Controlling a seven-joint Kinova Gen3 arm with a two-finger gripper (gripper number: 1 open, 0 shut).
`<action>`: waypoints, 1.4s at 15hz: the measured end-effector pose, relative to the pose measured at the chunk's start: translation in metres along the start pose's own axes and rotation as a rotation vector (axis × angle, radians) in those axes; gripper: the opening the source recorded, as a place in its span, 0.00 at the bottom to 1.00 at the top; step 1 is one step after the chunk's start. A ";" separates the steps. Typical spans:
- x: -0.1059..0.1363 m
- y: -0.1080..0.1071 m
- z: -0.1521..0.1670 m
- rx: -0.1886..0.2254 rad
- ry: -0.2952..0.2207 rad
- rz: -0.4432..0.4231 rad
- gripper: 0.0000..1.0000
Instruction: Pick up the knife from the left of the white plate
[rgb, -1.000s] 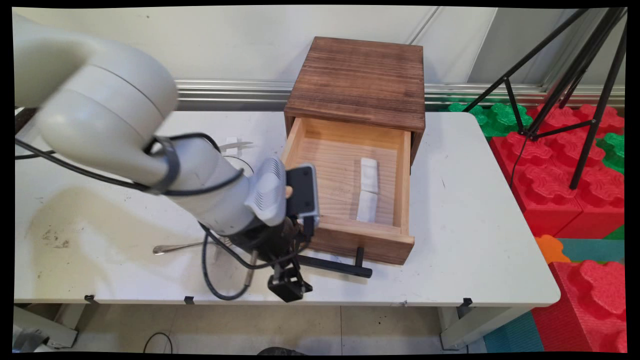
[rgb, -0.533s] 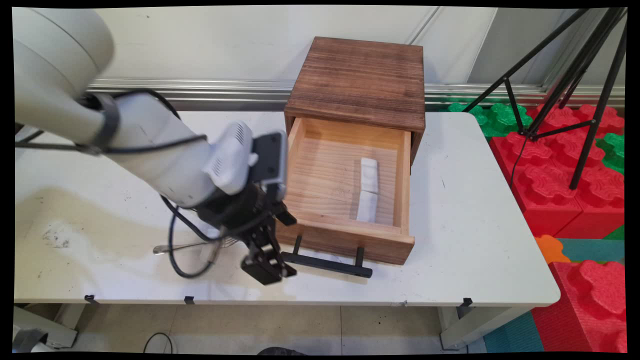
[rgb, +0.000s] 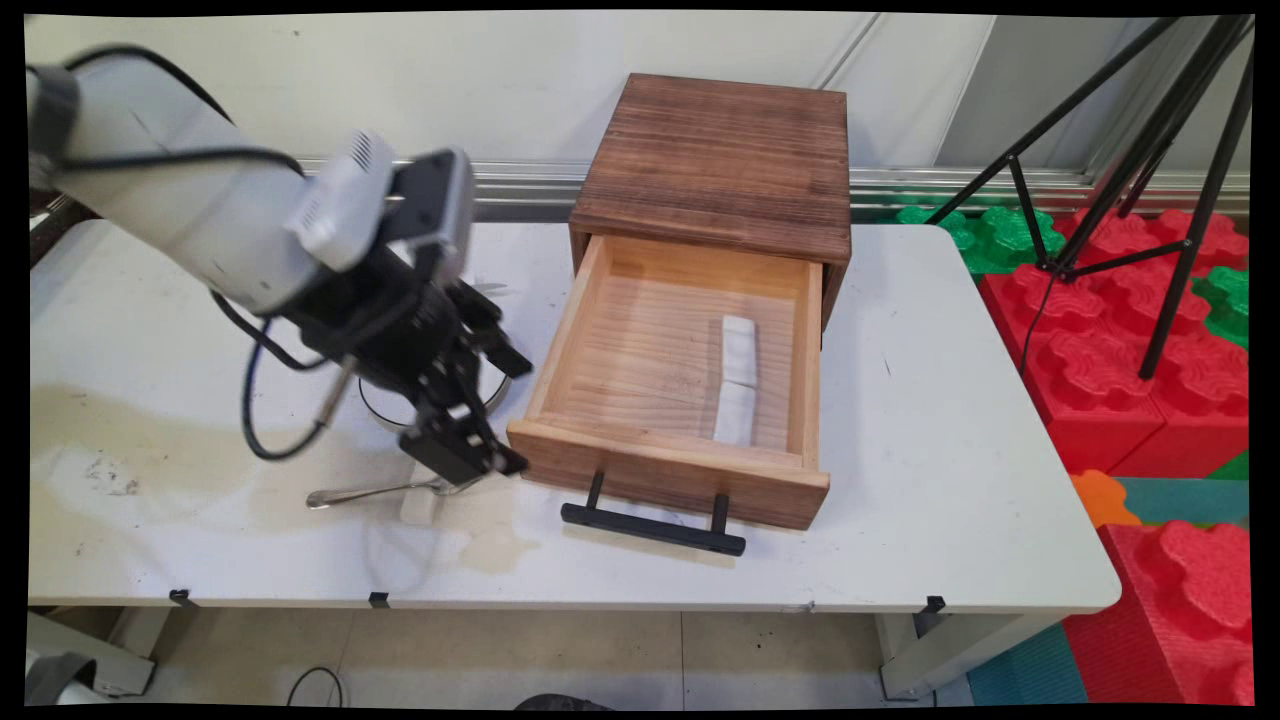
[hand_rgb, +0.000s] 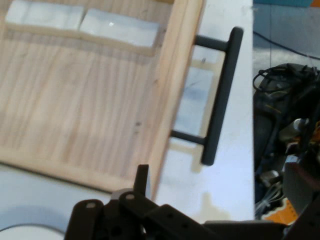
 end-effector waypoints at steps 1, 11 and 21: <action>-0.004 -0.006 -0.007 0.011 -0.004 -0.006 1.00; -0.037 -0.085 -0.033 0.143 -0.107 -0.035 1.00; -0.069 -0.198 -0.003 0.271 -0.251 -0.074 1.00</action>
